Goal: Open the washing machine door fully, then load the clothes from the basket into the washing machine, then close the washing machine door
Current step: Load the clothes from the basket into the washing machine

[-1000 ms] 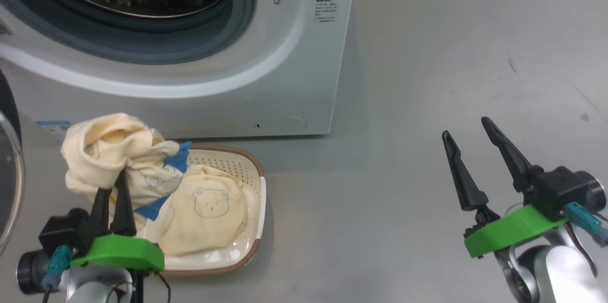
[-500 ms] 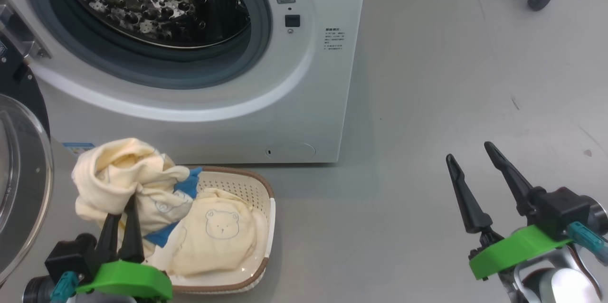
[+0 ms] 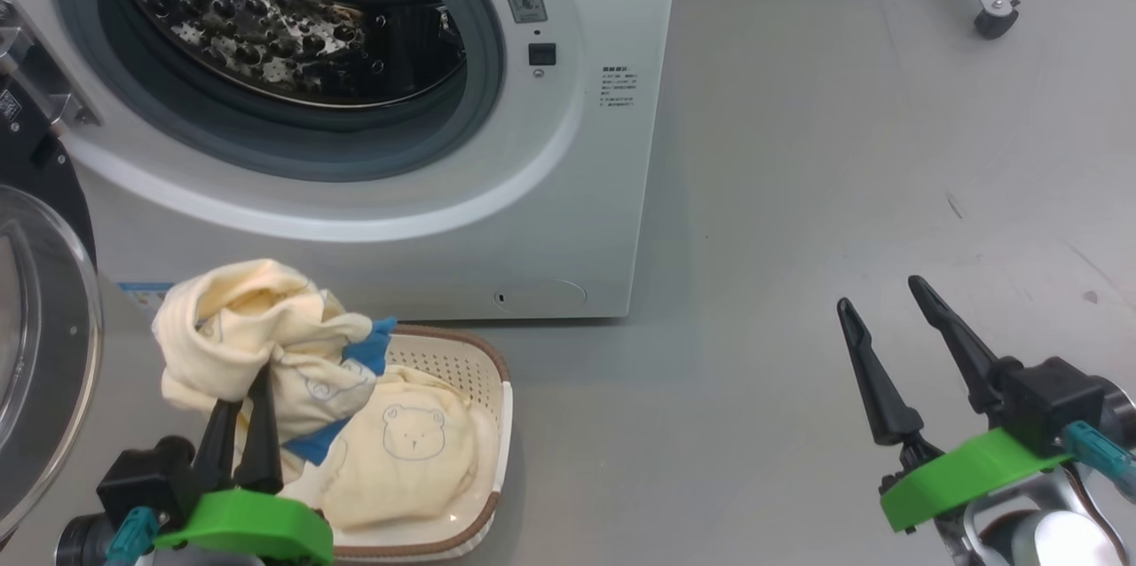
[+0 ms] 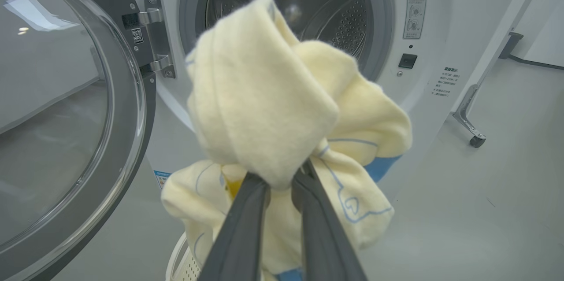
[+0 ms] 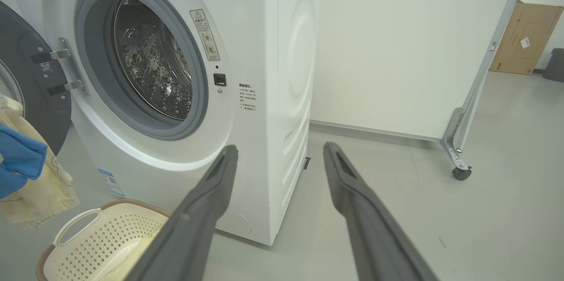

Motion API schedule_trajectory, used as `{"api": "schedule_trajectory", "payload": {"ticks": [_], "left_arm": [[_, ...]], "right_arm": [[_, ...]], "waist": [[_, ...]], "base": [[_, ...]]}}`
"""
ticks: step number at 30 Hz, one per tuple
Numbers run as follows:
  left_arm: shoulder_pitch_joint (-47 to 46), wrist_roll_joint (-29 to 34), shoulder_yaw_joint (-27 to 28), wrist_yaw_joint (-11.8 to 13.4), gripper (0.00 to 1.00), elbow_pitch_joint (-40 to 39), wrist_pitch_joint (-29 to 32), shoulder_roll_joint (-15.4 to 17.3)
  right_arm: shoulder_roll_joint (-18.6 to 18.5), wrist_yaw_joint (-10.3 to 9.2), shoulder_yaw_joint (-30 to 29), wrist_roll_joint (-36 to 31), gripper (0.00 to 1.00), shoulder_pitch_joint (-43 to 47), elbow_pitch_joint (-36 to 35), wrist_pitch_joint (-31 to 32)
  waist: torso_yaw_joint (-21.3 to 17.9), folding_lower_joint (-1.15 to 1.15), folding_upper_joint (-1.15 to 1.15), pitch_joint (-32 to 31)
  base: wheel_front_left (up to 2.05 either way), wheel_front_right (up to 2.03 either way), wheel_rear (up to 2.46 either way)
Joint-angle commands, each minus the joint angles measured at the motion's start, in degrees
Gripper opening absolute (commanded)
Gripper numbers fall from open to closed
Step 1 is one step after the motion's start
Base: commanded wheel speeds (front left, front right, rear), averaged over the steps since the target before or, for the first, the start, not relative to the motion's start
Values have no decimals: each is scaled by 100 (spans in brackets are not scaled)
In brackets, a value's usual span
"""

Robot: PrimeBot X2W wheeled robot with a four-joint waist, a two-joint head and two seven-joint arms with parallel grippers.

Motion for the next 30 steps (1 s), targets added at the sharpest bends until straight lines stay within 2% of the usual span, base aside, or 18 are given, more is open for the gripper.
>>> {"api": "schedule_trajectory", "payload": {"ticks": [1,30], "left_arm": [[-150,-38,219,20,0,-184,-21,131],[-463,-172,205,-8,0,194,-100,166]], "right_arm": [[-44,-16,119,55,100,-85,-209,13],[-44,-16,233,84,100,-80,-252,73]], "waist": [[-11,0,0,-9],[-186,0,0,107]], "base": [[0,0,0],[0,0,0]]}}
